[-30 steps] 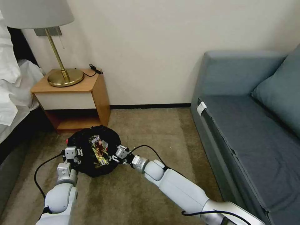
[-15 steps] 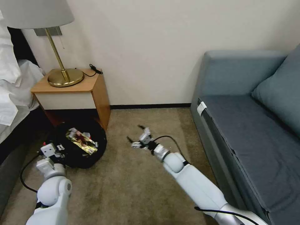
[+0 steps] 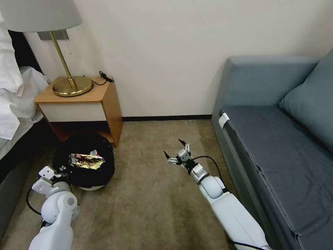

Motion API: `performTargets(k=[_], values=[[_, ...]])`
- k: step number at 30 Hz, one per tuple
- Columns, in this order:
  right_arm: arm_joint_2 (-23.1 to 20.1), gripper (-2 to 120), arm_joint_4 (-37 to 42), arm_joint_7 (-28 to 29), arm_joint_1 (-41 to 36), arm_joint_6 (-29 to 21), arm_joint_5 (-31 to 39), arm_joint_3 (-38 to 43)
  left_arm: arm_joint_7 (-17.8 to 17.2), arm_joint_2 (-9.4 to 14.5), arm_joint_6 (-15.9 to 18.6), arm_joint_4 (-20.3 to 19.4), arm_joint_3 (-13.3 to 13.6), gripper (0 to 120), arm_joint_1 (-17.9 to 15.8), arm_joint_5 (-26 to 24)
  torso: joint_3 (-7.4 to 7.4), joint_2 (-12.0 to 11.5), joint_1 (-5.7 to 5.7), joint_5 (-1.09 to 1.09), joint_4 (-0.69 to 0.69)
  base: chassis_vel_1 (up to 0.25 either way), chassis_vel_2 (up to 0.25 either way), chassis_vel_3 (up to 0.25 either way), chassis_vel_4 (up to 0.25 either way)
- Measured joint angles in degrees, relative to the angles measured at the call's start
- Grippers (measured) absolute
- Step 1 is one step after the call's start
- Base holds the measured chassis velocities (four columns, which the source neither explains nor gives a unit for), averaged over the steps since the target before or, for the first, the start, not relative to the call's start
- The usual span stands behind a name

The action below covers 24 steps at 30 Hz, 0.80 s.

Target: Pick up the trash bin, then pick up the garbage on the floor and place it into the trash bin.

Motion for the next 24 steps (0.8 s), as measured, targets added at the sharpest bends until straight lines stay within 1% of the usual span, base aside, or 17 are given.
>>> performTargets(k=[4,5,6,7,9,10,11,13,14,16,17,18,19,20,21,22,24], values=[[0.17,100,0.01,-0.06,-0.67,0.02,-0.09,0.51,0.32,0.83,0.62,1.06,0.18,16,-0.21,0.87,0.00,0.00,0.00,0.01,0.00,0.000,0.000,0.000,0.000],[0.18,100,-0.31,-0.09,-0.71,-0.11,-0.05,0.53,1.52,1.26,1.32,1.06,0.06,20,0.08,2.64,0.00,0.00,0.00,-0.01,-0.01,0.000,0.000,0.000,0.000],[0.18,100,-0.31,-0.09,-0.71,-0.11,-0.05,0.53,1.52,1.26,1.32,1.06,0.06,20,0.08,2.64,0.00,0.00,0.00,-0.01,-0.01,0.000,0.000,0.000,0.000],[0.19,100,-0.51,-0.09,-0.70,-0.20,0.00,0.50,2.37,1.48,1.59,1.01,-0.04,24,0.37,4.06,0.00,0.00,0.00,-0.01,-0.02,0.000,0.000,0.000,0.000],[0.48,100,-1.34,0.18,-0.49,-0.83,0.46,0.38,6.98,2.39,1.15,0.80,-0.45,36,1.96,13.16,0.00,0.00,0.00,0.01,0.01,0.000,0.000,0.000,0.000],[0.61,100,-1.42,0.31,-0.38,-1.03,0.57,0.47,8.30,2.61,0.80,0.70,-0.50,39,2.40,15.57,0.00,0.00,0.00,0.01,0.02,0.000,0.000,0.000,0.000],[0.61,100,-1.42,0.31,-0.38,-1.03,0.57,0.47,8.30,2.61,0.80,0.70,-0.50,39,2.40,15.57,0.00,0.00,0.00,0.01,0.02,0.000,0.000,0.000,0.000],[0.88,100,-1.50,0.54,-0.37,-1.47,0.78,1.18,10.86,2.91,0.26,0.23,-0.53,51,3.20,20.19,0.00,0.00,0.00,0.01,0.01,0.000,0.000,0.000,0.000],[0.88,100,-1.50,0.54,-0.37,-1.47,0.78,1.18,10.86,2.91,0.26,0.23,-0.53,51,3.20,20.19,0.00,0.00,0.00,0.01,0.01,0.000,0.000,0.000,0.000],[0.96,100,-1.50,0.69,-0.56,-1.69,1.08,1.65,11.94,2.91,-0.26,-0.09,-0.72,57,3.63,23.86,0.00,0.00,0.00,0.00,0.00,0.000,0.000,0.000,0.000],[1.00,100,-1.50,0.81,-0.81,-1.82,1.38,2.07,12.32,2.89,-0.49,-0.61,-1.01,62,4.22,27.92,0.00,0.00,0.00,0.00,-0.02,0.000,0.000,0.000,0.000],[1.00,100,-1.50,0.81,-0.81,-1.82,1.38,2.07,12.32,2.89,-0.49,-0.61,-1.01,62,4.22,27.92,0.00,0.00,0.00,0.00,-0.02,0.000,0.000,0.000,0.000],[1.03,100,-1.44,0.90,-1.07,-1.87,1.75,2.54,12.29,2.74,-0.59,-1.25,-1.40,69,4.92,32.22,0.00,0.00,0.00,0.01,-0.01,0.000,0.000,0.000,0.000],[1.04,100,-1.37,0.93,-1.27,-1.89,1.99,2.92,12.13,2.54,-0.76,-1.77,-1.76,72,5.39,35.37,0.00,0.00,0.00,0.00,0.00,0.000,0.000,0.000,0.000],[1.04,100,-1.25,0.94,-1.56,-1.92,2.39,3.45,11.83,2.20,-0.96,-2.69,-2.14,79,6.02,38.78,0.00,0.00,0.00,0.01,0.01,0.000,0.000,0.000,0.000],[1.04,100,-1.25,0.94,-1.56,-1.92,2.39,3.45,11.83,2.20,-0.96,-2.69,-2.14,79,6.02,38.78,0.00,0.00,0.00,0.01,0.01,0.000,0.000,0.000,0.000],[1.00,100,-1.11,0.94,-1.95,-1.97,3.61,4.29,11.44,1.63,-1.43,-4.34,-2.43,90,7.03,43.04,0.00,0.00,0.00,0.01,0.00,0.000,0.000,0.000,0.000]])
